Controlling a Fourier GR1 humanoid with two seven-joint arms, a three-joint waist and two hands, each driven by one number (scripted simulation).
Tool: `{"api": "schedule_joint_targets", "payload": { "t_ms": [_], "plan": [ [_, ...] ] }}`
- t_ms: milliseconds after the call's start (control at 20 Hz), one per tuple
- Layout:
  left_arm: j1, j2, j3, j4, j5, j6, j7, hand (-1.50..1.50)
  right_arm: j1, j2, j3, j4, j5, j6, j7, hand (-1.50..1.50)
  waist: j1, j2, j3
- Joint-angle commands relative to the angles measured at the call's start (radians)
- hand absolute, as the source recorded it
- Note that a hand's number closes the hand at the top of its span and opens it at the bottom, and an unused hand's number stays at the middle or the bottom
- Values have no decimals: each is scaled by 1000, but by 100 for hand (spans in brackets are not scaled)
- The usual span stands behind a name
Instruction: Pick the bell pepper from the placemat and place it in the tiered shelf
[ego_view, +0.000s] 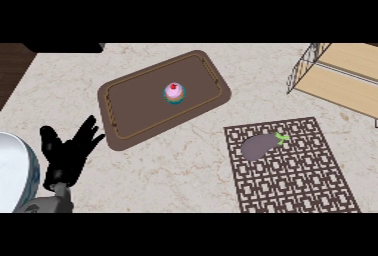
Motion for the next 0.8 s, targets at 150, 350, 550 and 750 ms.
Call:
{"api": "schedule_joint_targets", "payload": {
  "t_ms": [150, 350, 550, 750],
  "plan": [
    [6, -33, -15, 30, -24, 32, 11, 0, 52, -150, -84, -2, -38, -83, 46, -150, -20, 0, -3],
    [60, -15, -4, -78, 3, 17, 54, 0, 152, -245, -172, 22, -122, -3, -1, -150, -16, -4, -2],
    [-22, -7, 34, 86, 5, -1, -6, 0, 203, -288, -202, 24, -177, 73, -6, -150, -22, 0, -3],
    [28, 5, 8, -36, 9, -12, 72, 0, 320, -368, -274, 64, -247, 185, -92, -150, -17, -1, -2]
  ]
}}
